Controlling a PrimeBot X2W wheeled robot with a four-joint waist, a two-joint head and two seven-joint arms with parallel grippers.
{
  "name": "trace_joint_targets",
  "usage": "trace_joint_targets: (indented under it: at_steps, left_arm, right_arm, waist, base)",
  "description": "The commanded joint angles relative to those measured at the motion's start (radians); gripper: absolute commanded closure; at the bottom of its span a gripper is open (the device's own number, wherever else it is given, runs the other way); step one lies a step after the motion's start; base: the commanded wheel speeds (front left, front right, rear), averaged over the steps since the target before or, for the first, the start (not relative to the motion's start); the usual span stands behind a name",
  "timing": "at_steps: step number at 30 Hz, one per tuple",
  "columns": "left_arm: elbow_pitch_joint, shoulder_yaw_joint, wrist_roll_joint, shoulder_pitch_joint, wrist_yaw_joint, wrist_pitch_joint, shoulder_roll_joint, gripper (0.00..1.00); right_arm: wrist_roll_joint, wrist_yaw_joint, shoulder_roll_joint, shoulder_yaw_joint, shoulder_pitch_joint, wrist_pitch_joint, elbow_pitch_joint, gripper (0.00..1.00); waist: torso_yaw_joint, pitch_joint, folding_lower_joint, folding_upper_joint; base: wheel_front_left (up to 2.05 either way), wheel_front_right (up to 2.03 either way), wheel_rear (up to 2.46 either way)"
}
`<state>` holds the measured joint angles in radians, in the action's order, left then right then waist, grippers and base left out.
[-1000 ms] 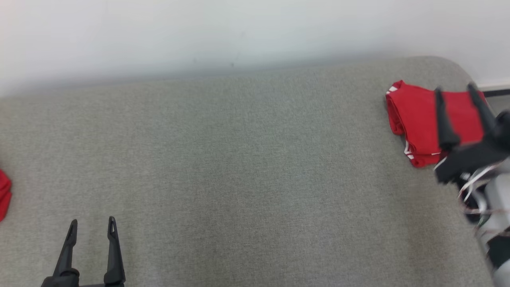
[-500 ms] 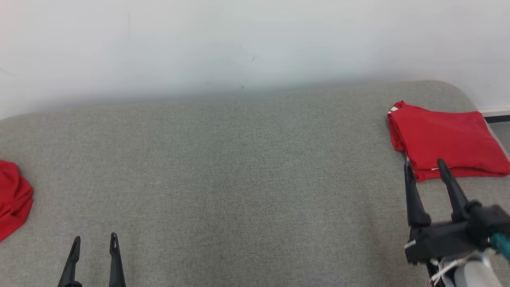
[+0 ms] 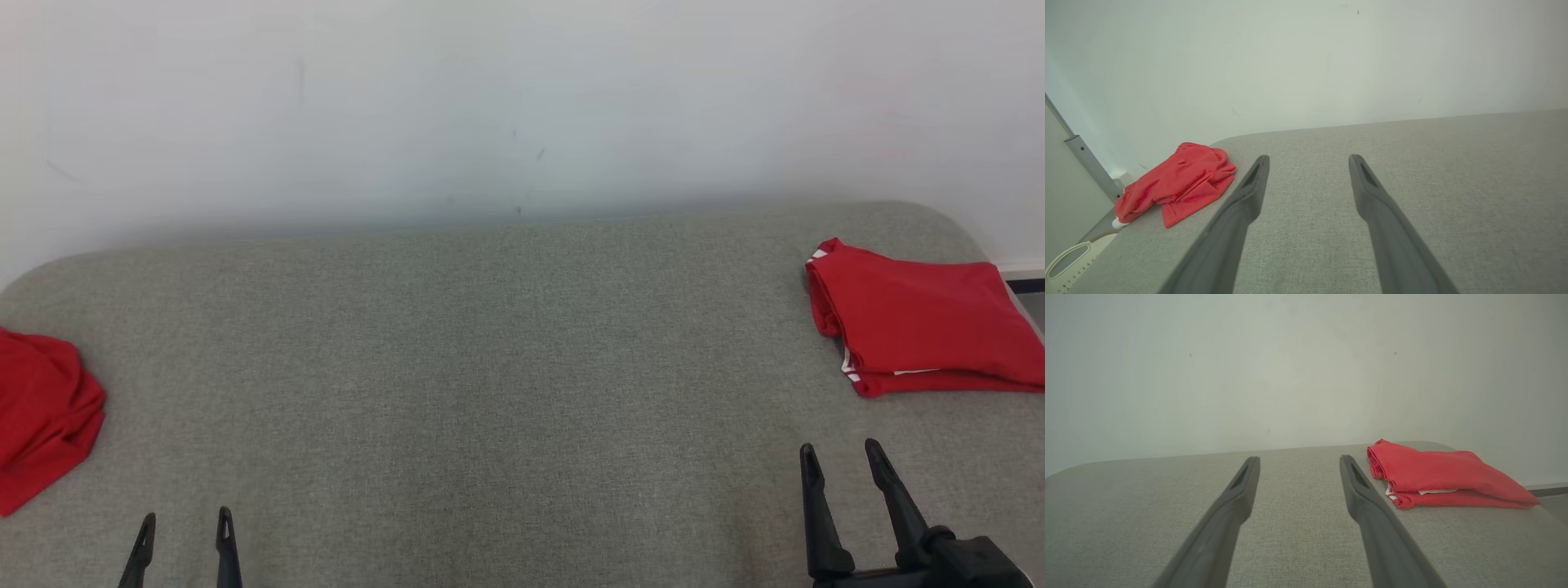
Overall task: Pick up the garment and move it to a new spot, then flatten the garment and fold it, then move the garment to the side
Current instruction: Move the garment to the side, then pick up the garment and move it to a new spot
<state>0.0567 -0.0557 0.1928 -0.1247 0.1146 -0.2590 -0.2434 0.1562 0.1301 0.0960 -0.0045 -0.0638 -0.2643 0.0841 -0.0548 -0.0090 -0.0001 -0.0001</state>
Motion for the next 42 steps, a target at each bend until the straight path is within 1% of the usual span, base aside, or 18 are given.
trace_joint_targets:
  at_steps: [1,10,16,23,31,42]
  left_arm:
    - [0.007,-0.001,-0.005,-0.019,0.005,0.009,-0.008,0.0]
    - [-0.005,-0.006,-0.004,-0.045,0.018,0.022,-0.016,0.0]
    - [-0.004,-0.013,0.005,-0.056,0.021,0.022,-0.011,0.0]
    - [-0.002,-0.016,0.008,-0.051,0.02,0.02,-0.021,0.0]
    - [-0.004,-0.018,0.014,-0.053,0.022,0.024,-0.03,0.0]
    - [-0.016,-0.022,0.015,-0.064,0.024,0.045,-0.047,0.0]
  right_arm:
    - [-0.014,0.001,-0.009,-0.001,-0.019,-0.001,0.004,0.0]
    - [-0.029,0.001,-0.037,0.0,-0.055,-0.001,0.003,0.0]
    - [-0.035,0.001,-0.041,-0.008,-0.051,-0.001,0.016,0.0]
    - [-0.037,0.001,-0.043,-0.018,-0.058,-0.001,0.027,0.0]
    - [-0.033,0.001,-0.045,-0.019,-0.06,-0.001,0.041,0.0]
    - [-0.022,0.001,-0.046,-0.021,-0.067,-0.001,0.06,0.0]
  waist:
    - [0.012,-0.011,0.0001,0.0001]
    - [0.019,-0.023,0.0001,0.0001]
    - [0.022,-0.028,0.0001,0.0001]
    - [0.044,-0.031,0.0001,0.0001]
    - [0.103,-0.036,0.0001,0.0001]
    - [0.264,-0.051,0.0001,0.0001]
  base:
    - [0.0,0.0,0.0]
    - [0.0,0.0,0.0]
    - [0.0,0.0,0.0]
    - [0.0,0.0,0.0]
    - [0.0,0.0,0.0]
    - [0.0,0.0,0.0]
